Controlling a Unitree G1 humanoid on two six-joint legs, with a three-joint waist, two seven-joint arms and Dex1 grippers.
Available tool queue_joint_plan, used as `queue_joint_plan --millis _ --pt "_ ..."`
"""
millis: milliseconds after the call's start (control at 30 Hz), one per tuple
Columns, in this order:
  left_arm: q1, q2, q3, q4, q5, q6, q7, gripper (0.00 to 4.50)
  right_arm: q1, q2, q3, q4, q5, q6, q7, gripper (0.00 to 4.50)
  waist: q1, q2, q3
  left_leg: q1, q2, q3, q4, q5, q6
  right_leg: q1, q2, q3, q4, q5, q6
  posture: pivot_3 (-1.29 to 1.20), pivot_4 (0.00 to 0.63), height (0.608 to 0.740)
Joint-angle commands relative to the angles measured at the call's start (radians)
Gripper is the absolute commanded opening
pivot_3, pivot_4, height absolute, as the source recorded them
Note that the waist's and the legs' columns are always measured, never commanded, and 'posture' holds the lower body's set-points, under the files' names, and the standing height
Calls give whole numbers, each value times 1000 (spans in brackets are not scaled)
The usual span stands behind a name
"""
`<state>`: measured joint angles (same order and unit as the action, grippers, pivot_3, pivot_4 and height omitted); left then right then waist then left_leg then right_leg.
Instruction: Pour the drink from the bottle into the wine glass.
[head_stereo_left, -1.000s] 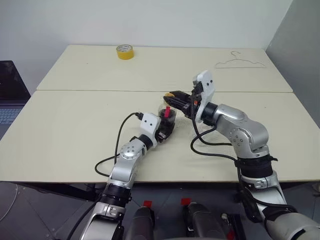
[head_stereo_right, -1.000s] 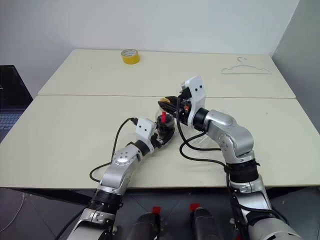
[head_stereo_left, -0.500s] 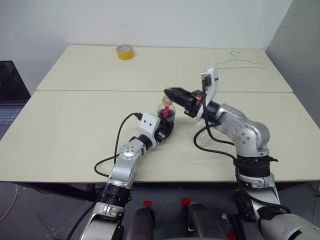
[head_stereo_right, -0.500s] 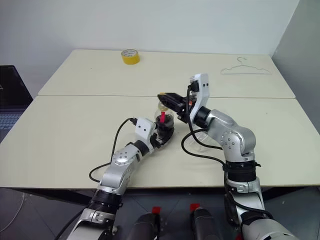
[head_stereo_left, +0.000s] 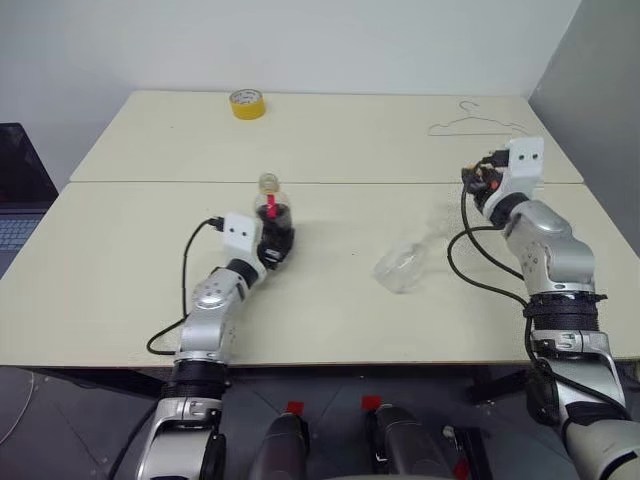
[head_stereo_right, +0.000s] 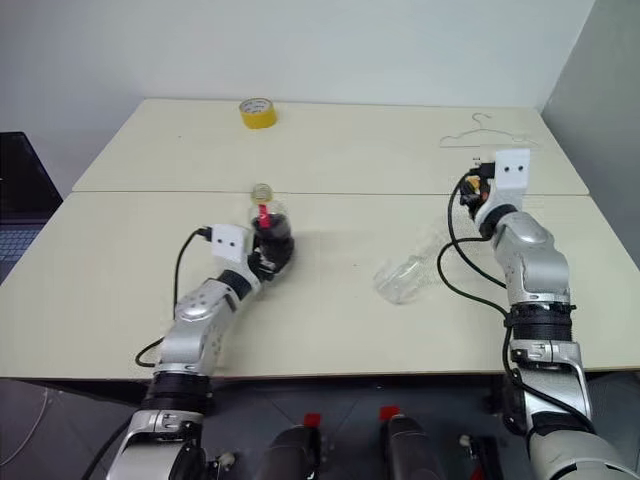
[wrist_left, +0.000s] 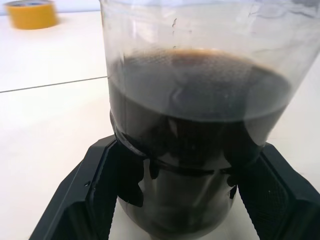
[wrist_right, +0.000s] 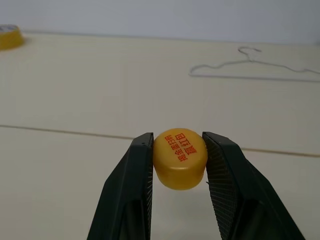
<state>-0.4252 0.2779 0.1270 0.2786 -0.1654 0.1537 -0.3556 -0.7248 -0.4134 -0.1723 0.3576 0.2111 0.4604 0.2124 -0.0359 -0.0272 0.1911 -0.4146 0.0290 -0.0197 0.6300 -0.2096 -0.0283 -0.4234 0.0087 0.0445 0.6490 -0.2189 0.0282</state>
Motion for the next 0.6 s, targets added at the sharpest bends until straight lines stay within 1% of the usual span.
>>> queue_joint_plan --millis 33,267,367,500,567,600 --pt "-9 37 63 -7 -22 3 27 3265 10 -8 -12 43 -43 -47 -44 1211 0 0 0 0 0 0 0 0 0 0 0 0 0 0 0 0 150 740" --pt "19 87 148 -1 -47 14 57 3265 32 -11 -38 181 -74 -100 -96 1211 2 0 0 0 0 0 0 0 0 0 0 0 0 0 0 0 150 740" --pt "32 92 181 2 -64 21 72 3265 40 -14 -34 218 -83 -121 -93 1211 2 0 0 0 0 0 0 0 0 0 0 0 0 0 0 0 150 740" --pt "43 87 222 18 -89 30 98 3265 39 -13 -29 217 -86 -123 -93 1211 2 0 0 0 0 0 0 0 0 0 0 0 0 0 0 0 150 740" --pt "48 84 228 23 -95 31 105 3265 39 -11 -30 214 -84 -120 -93 1929 2 0 0 0 0 0 0 0 0 0 0 0 0 0 0 0 150 740" --pt "50 85 229 27 -96 28 108 3265 38 -9 -33 212 -79 -117 -91 2147 2 0 0 0 0 0 0 0 0 0 0 0 0 0 0 0 150 740"
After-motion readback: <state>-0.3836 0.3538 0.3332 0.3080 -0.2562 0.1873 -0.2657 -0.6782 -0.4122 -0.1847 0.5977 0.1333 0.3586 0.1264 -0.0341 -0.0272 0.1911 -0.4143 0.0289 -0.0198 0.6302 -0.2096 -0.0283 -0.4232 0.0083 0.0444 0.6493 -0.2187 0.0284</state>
